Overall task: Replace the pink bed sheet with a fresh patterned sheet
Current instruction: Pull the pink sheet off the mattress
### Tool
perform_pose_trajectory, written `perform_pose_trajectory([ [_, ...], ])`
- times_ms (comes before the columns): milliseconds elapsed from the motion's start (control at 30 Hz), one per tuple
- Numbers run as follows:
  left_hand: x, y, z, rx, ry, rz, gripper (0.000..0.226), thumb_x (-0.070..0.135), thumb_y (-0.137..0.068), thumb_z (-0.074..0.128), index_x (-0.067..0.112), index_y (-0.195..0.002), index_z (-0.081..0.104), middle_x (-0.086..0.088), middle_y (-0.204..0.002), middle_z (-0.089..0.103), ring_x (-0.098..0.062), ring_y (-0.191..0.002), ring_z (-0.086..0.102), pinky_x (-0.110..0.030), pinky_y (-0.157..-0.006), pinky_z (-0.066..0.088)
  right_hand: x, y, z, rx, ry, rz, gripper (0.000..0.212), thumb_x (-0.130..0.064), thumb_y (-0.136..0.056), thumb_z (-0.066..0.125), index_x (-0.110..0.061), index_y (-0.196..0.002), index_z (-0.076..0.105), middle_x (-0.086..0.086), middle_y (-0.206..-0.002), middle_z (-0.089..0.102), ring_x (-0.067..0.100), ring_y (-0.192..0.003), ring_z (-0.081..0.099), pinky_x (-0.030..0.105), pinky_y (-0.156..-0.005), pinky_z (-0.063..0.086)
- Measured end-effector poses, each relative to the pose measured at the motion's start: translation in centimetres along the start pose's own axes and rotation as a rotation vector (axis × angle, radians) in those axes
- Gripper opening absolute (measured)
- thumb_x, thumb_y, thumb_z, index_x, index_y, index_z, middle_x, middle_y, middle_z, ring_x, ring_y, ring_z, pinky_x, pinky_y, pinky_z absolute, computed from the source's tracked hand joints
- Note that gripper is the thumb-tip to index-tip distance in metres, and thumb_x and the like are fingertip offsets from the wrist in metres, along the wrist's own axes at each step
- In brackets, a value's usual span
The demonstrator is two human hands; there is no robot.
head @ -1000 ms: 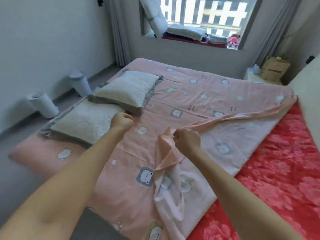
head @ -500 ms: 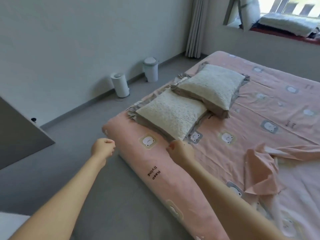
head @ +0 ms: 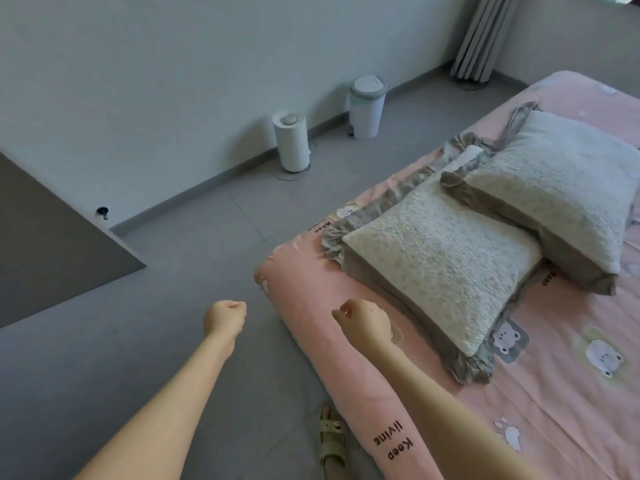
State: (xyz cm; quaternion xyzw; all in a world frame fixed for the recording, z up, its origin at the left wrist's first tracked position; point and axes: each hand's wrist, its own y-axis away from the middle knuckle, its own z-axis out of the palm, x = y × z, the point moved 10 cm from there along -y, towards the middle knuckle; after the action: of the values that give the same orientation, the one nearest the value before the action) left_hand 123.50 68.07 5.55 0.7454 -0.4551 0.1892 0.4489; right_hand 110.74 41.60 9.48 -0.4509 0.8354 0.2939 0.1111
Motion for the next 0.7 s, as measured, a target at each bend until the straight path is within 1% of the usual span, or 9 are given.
perform_pose_trajectory([
  [167,-0.3,-10.1,3.4,-0.002,0.052,-0.131,0.035,0.015,-0.090,0.054,0.012,-0.055,0.053,-0.013,-0.067,0.055,-0.023,-0.065,0.050,-0.031,-0.070,0.044,-3.1,-9.9,4.4,-0.096,0.052,-0.007,0.037,-0.041,-0.095,0.046,-0.016,-0.115,0.065,0.001,-0.106,0.069,0.023,-0.100,0.061,0.027,-0.080,0.042],
  [233,-1.0,-13.2,4.8,-0.019,0.086,-0.201,0.033,0.015,-0.091,0.053,0.011,-0.058,0.053,-0.011,-0.067,0.056,-0.023,-0.061,0.049,-0.029,-0.069,0.044,-4.0,-12.8,5.9,-0.123,0.062,-0.008,0.038,-0.041,-0.096,0.046,-0.016,-0.120,0.062,0.001,-0.111,0.068,0.023,-0.104,0.059,0.028,-0.086,0.042],
  [300,-2.1,-16.8,6.4,-0.021,0.144,-0.277,0.030,0.014,-0.091,0.053,0.009,-0.062,0.055,-0.008,-0.068,0.057,-0.019,-0.057,0.050,-0.027,-0.063,0.046,-5.2,-15.7,7.4,-0.140,0.082,-0.030,0.039,-0.041,-0.096,0.046,-0.017,-0.123,0.060,0.002,-0.116,0.065,0.023,-0.108,0.057,0.030,-0.090,0.041],
  [433,-4.6,-23.6,9.9,-0.062,0.223,-0.424,0.029,0.027,-0.093,0.056,0.007,-0.071,0.054,-0.005,-0.069,0.055,-0.017,-0.059,0.049,-0.026,-0.055,0.040,-8.4,-21.9,9.9,-0.119,0.192,-0.112,0.038,-0.039,-0.096,0.046,-0.017,-0.124,0.060,0.001,-0.121,0.062,0.025,-0.109,0.053,0.030,-0.087,0.038],
  [467,-5.0,-24.7,10.8,-0.088,0.235,-0.466,0.028,0.033,-0.092,0.058,0.007,-0.081,0.056,-0.006,-0.075,0.057,-0.019,-0.063,0.050,-0.027,-0.056,0.040,-9.1,-23.1,10.3,-0.113,0.219,-0.129,0.038,-0.038,-0.096,0.046,-0.016,-0.124,0.060,0.001,-0.121,0.062,0.025,-0.109,0.052,0.031,-0.086,0.038],
  [533,-6.5,-27.5,13.1,-0.164,0.277,-0.584,0.038,0.042,-0.089,0.059,0.006,-0.102,0.058,-0.009,-0.086,0.058,-0.020,-0.068,0.053,-0.027,-0.055,0.043,-10.9,-26.4,11.9,-0.098,0.267,-0.156,0.035,-0.035,-0.096,0.047,-0.012,-0.118,0.063,0.003,-0.117,0.063,0.027,-0.106,0.053,0.033,-0.082,0.039],
  [567,-6.8,-28.3,14.3,-0.226,0.294,-0.630,0.039,0.042,-0.089,0.059,0.007,-0.104,0.057,-0.009,-0.085,0.058,-0.020,-0.066,0.054,-0.027,-0.053,0.045,-11.8,-27.9,12.6,-0.080,0.281,-0.167,0.034,-0.033,-0.095,0.048,-0.009,-0.113,0.065,0.005,-0.114,0.064,0.029,-0.103,0.053,0.034,-0.080,0.039],
  [633,-7.0,-29.3,16.8,-0.385,0.318,-0.687,0.030,0.036,-0.091,0.058,0.008,-0.100,0.056,-0.008,-0.081,0.058,-0.019,-0.065,0.056,-0.024,-0.045,0.048,-13.7,-31.0,14.1,-0.070,0.313,-0.176,0.033,-0.031,-0.094,0.050,-0.006,-0.109,0.065,0.009,-0.111,0.064,0.033,-0.104,0.053,0.036,-0.081,0.038],
  [700,-7.3,-29.4,18.1,-0.474,0.325,-0.750,0.019,0.028,-0.093,0.058,0.010,-0.087,0.056,-0.006,-0.075,0.055,-0.016,-0.062,0.053,-0.017,-0.036,0.044,-14.7,-33.5,16.3,-0.120,0.412,-0.139,0.040,-0.039,-0.096,0.046,-0.007,-0.115,0.060,0.008,-0.115,0.062,0.031,-0.110,0.051,0.037,-0.087,0.036],
])
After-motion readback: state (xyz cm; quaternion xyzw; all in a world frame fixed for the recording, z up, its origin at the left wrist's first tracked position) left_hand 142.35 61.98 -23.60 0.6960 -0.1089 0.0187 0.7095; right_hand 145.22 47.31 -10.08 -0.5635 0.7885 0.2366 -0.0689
